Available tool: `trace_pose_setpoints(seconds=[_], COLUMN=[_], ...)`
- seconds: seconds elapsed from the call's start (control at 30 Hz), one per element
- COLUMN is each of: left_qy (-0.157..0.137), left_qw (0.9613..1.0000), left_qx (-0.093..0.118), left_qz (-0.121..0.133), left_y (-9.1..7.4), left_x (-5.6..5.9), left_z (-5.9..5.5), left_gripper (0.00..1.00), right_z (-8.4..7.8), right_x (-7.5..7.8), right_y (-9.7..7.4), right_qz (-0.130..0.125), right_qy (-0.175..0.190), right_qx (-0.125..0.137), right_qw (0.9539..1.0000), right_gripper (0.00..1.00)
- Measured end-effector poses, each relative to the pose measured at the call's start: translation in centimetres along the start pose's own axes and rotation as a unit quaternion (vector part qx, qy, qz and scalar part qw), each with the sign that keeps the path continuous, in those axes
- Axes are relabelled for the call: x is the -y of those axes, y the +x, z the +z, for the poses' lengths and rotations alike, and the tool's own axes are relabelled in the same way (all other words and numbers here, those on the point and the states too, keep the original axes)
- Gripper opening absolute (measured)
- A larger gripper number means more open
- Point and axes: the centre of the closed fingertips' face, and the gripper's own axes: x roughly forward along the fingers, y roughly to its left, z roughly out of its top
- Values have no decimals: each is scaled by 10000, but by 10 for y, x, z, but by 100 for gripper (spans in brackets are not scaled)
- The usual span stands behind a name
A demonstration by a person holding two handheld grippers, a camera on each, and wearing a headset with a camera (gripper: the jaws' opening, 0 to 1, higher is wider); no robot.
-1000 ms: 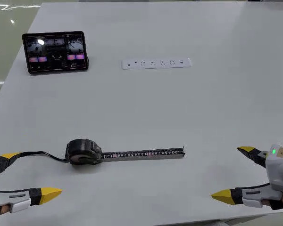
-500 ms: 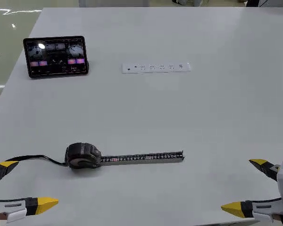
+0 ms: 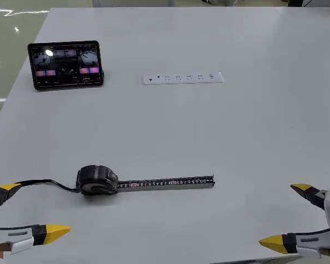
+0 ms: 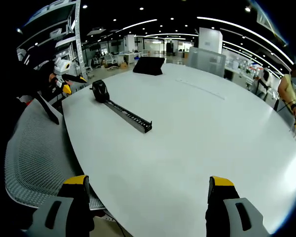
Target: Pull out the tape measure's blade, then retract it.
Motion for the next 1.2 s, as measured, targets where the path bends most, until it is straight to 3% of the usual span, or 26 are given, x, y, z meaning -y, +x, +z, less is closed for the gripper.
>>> trace_pose_setpoints(seconds=[0.1,0.23,0.3,0.43,0.53,0.6,0.73,0.97,1.2], left_qy=[-5,42,54,-35,-14,-188,-242,-140,-270], left_qw=[10000,10000,9999,9999,9999,9998,9996,9999,9994], left_qx=[81,8,87,117,92,-30,140,57,178], left_qz=[-16,2,16,54,85,61,41,-19,85], left_y=[3,11,14,22,28,32,38,49,56], left_x=[3,7,10,15,20,22,28,39,43], left_z=[8,12,18,26,33,33,46,48,59], left_gripper=[99,99,99,99,99,99,99,99,99], right_z=[6,16,18,23,31,35,48,67,88], right_x=[-2,1,6,9,8,8,7,6,4], right_y=[2,3,3,6,9,12,17,28,40], right_qz=[19,-20,-136,-112,4,55,165,308,482], right_qy=[1,-125,-363,-553,-637,-698,-813,-1137,-1288], right_qx=[-35,-38,-143,-193,-200,-210,-207,-271,-226], right_qw=[10000,9999,9991,9982,9978,9973,9963,9927,9902], right_gripper=[99,99,99,99,99,99,99,99,99])
